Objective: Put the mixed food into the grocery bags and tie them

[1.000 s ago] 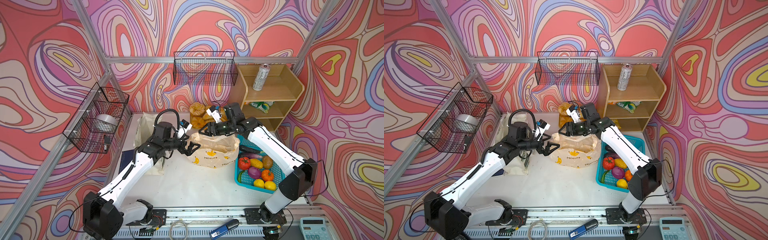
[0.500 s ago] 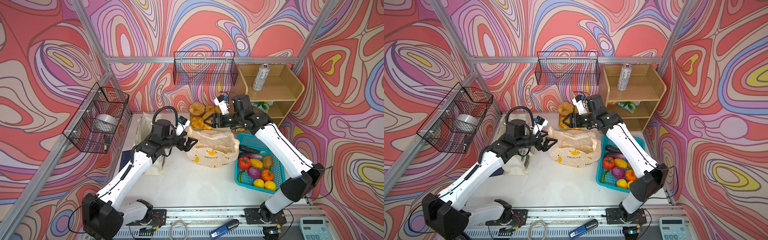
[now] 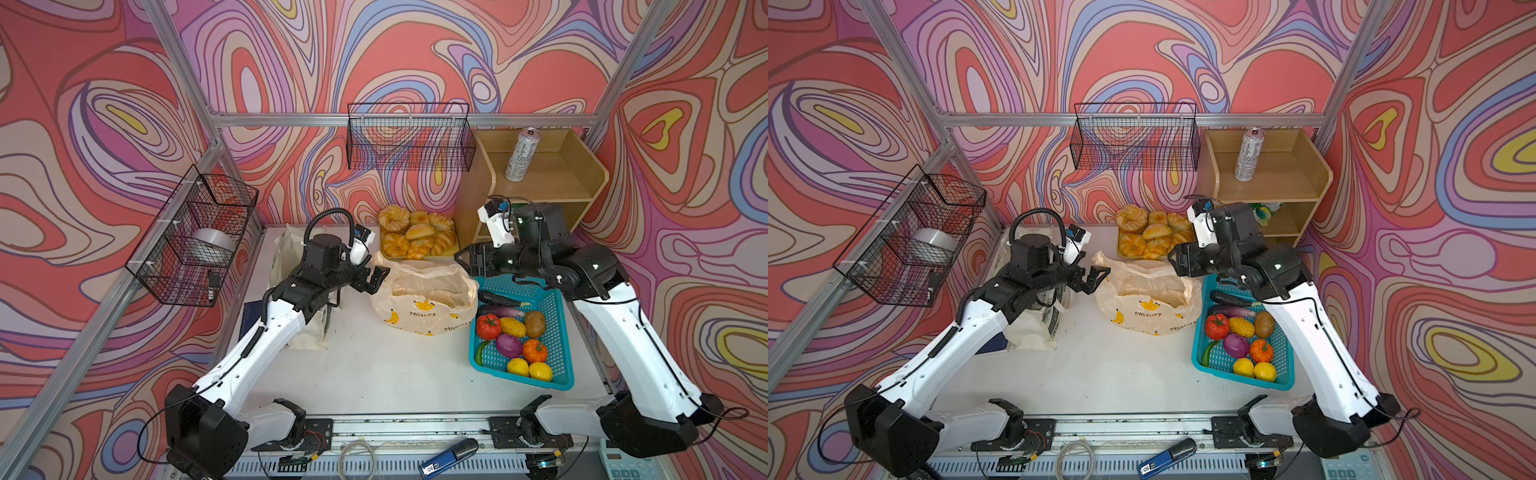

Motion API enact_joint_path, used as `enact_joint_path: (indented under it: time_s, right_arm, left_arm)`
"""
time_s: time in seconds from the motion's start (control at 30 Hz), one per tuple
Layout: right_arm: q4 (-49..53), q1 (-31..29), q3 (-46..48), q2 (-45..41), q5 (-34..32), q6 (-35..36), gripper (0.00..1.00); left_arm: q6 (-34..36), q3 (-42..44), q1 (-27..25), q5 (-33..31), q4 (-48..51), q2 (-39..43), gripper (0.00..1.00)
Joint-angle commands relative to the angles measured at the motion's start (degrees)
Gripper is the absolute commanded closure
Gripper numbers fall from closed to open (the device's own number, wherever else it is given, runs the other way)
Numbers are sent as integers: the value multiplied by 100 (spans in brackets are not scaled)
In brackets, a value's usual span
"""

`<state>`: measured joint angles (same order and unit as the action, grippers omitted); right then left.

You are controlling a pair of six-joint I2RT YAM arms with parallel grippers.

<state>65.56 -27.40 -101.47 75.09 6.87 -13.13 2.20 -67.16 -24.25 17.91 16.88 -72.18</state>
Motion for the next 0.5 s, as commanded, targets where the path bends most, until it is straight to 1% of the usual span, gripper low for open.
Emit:
enact_joint_path:
  time_s: [0.0, 0.13, 0.33, 0.4, 0.47]
  right_arm:
    - [708, -2, 229, -135, 20, 65, 26]
    - [1009, -6, 431, -317, 119, 45, 26]
    - [1201, -2, 702, -399, 312, 96, 30]
    - [1136, -2, 786, -387, 236, 117, 34]
    - [1064, -2, 804, -348, 138, 135, 41]
  left_arm:
    - [214, -324, 61, 82, -135, -201, 7]
    - [243, -564, 79, 370, -89, -443, 16]
    - [193, -563, 84, 625, -54, -536, 33]
    - [184, -553, 79, 669, -36, -542, 38]
    - [171, -544, 78, 711, -28, -534, 50]
